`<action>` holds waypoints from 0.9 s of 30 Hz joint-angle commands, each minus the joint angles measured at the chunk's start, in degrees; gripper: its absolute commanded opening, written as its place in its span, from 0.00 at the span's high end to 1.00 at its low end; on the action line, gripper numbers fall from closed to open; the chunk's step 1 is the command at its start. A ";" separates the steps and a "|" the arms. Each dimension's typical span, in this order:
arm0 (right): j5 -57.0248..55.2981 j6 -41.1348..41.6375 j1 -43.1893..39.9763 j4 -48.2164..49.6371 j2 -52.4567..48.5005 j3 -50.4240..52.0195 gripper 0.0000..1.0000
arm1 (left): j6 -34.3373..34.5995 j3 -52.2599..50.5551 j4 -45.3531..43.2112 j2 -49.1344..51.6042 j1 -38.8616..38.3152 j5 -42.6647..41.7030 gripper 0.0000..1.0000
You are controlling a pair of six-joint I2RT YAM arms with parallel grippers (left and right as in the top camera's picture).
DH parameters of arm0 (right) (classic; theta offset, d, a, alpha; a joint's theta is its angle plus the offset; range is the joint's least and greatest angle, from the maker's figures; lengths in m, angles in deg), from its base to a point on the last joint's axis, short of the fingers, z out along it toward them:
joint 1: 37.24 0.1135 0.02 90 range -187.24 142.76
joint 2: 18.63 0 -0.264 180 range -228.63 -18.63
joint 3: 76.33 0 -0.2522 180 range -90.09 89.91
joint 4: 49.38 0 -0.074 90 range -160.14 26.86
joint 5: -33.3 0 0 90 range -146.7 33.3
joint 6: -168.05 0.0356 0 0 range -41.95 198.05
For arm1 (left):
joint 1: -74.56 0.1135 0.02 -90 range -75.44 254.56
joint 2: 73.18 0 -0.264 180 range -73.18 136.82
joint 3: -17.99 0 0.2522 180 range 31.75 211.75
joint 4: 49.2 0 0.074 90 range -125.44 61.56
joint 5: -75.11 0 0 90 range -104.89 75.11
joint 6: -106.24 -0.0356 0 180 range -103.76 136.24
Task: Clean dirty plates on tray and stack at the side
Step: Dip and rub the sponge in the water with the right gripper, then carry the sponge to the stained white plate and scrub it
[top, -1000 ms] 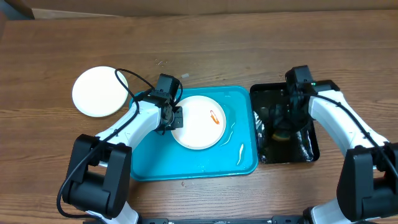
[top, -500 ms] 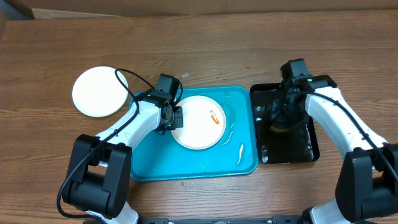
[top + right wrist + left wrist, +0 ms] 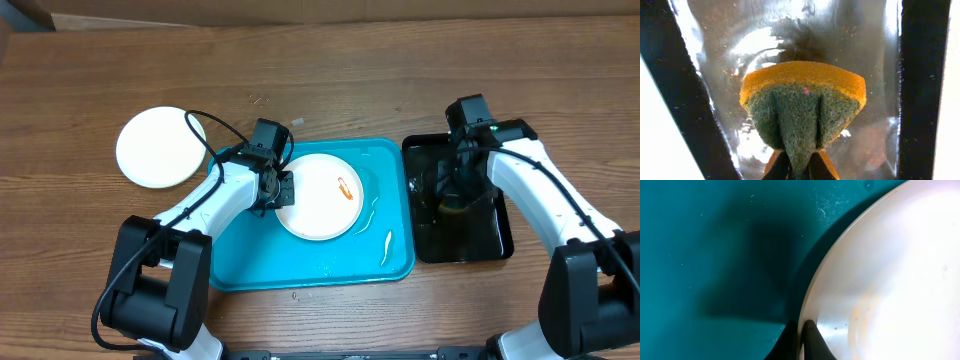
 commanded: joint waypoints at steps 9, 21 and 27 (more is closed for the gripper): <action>10.19 -3.06 3.08 -3.50 0.28 -14.21 0.96 | -2.62 0.11 -1.05 0.83 -0.11 -0.76 0.96; -2.34 -2.62 23.74 7.04 -3.41 -15.76 0.96 | -2.60 0.11 -1.01 0.83 -0.11 -0.92 0.96; -14.56 -2.67 28.94 10.32 -9.64 -15.76 0.96 | -2.60 0.11 -0.92 0.83 -0.13 -0.94 0.96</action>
